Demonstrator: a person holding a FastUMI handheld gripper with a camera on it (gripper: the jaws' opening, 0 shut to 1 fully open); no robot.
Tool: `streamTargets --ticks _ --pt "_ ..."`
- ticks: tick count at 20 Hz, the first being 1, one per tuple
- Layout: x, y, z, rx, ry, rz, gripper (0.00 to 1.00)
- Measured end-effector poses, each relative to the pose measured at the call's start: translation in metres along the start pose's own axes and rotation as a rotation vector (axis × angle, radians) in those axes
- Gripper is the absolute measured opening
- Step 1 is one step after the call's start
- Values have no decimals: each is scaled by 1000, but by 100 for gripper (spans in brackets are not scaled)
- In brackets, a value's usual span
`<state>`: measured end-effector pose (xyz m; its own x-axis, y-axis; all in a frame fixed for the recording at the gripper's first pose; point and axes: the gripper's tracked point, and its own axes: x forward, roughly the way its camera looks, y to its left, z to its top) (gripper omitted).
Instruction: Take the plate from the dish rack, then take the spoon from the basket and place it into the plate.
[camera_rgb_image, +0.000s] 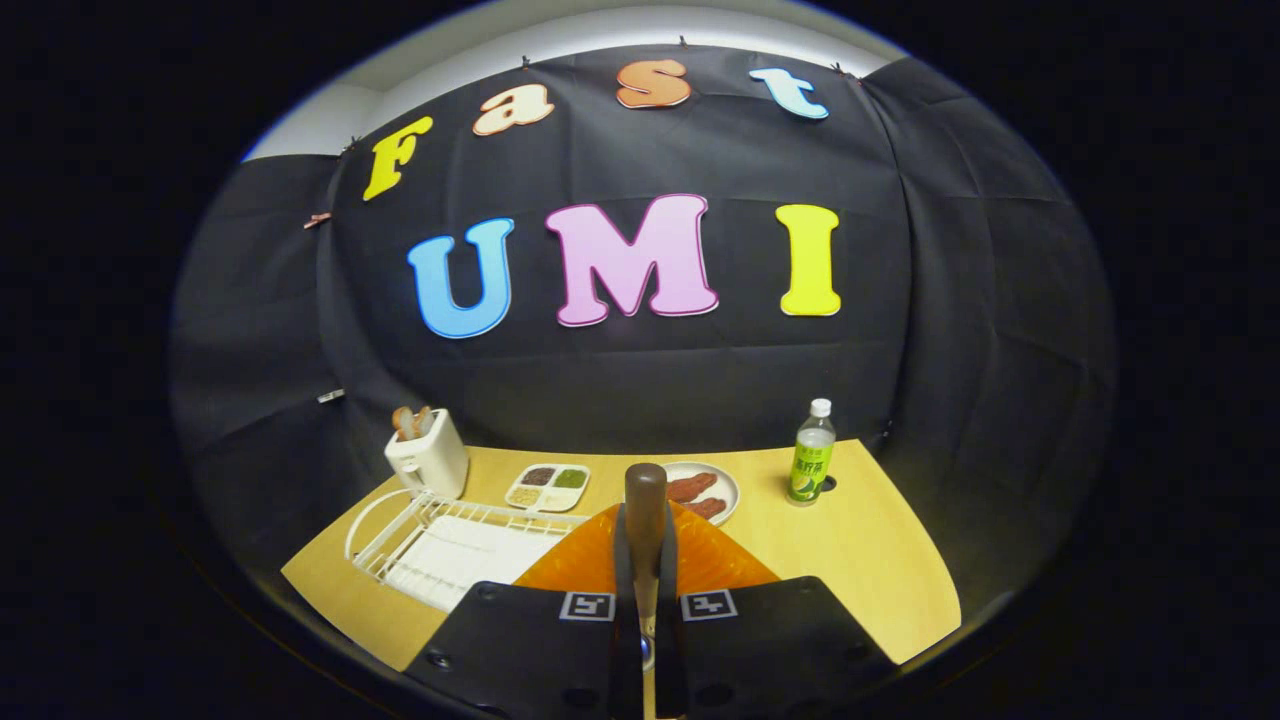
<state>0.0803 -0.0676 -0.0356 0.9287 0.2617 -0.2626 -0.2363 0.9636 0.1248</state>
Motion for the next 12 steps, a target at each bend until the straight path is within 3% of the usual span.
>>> streamTargets --ticks 7,12 --pt "-34 101 -94 78 126 118 9" --pt "-36 135 -159 168 218 153 9"
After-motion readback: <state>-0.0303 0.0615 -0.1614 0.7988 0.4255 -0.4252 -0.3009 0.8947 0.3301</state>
